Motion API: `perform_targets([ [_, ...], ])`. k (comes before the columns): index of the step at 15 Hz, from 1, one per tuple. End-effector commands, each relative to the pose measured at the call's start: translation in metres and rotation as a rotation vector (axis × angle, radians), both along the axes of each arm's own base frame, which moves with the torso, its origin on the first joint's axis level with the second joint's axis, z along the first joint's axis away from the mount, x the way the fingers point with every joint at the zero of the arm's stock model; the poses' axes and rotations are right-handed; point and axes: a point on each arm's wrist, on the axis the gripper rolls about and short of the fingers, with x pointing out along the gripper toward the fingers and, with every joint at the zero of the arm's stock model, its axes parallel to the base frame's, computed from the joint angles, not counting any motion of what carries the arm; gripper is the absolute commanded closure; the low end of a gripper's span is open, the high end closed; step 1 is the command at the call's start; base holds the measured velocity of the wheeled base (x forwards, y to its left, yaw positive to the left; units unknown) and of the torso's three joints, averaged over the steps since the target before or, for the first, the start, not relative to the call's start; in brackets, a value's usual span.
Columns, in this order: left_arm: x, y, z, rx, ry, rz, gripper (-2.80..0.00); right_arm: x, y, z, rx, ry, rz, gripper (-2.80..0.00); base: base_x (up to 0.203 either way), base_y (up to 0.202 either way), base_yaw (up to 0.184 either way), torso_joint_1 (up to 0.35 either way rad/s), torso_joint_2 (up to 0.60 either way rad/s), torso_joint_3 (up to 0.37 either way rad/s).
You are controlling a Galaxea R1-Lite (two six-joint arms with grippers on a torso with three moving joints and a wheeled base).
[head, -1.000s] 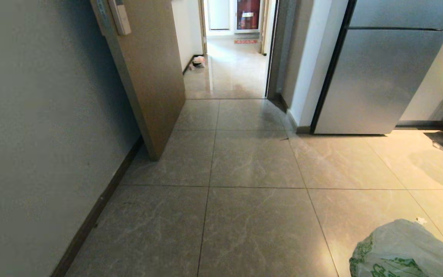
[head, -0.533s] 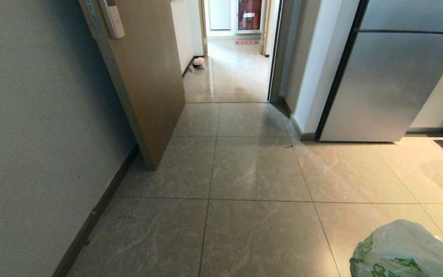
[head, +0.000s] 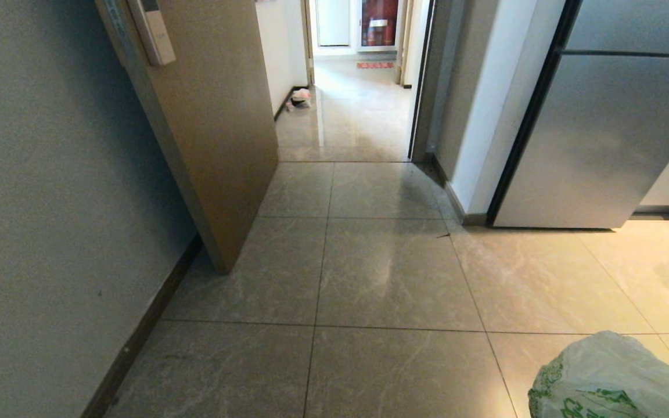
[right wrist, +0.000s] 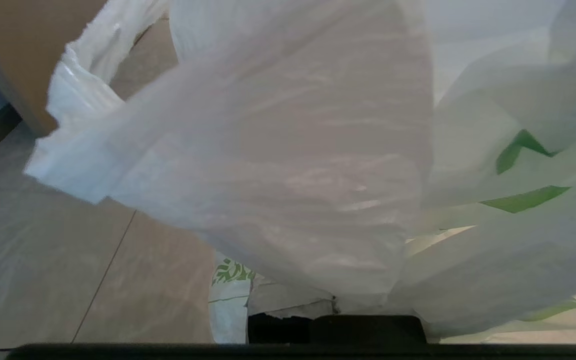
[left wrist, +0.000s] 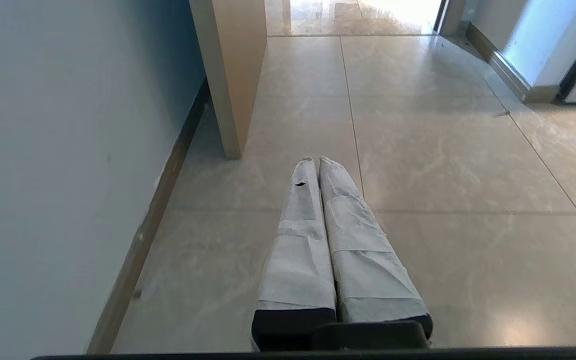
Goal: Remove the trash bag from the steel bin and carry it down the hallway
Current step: Put the trash bag at the door
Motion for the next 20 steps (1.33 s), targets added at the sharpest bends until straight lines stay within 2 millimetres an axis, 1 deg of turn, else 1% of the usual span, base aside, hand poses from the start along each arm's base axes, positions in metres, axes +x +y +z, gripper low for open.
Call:
perform_targets([
  [1, 0.0001, 0.0000, 0.0000, 0.000, 0.001, 0.000, 0.00, -0.0028, 0.0000, -0.0012, 0.000, -0.038, 0.000, 0.00, 0.194, 0.000, 0.001, 0.002, 0.00, 0.002],
  [20, 0.0001, 0.0000, 0.0000, 0.000, 0.001, 0.000, 0.00, -0.0029, 0.0000, -0.0010, 0.000, -0.039, 0.000, 0.00, 0.192, 0.000, 0.001, 0.003, 0.00, 0.002],
])
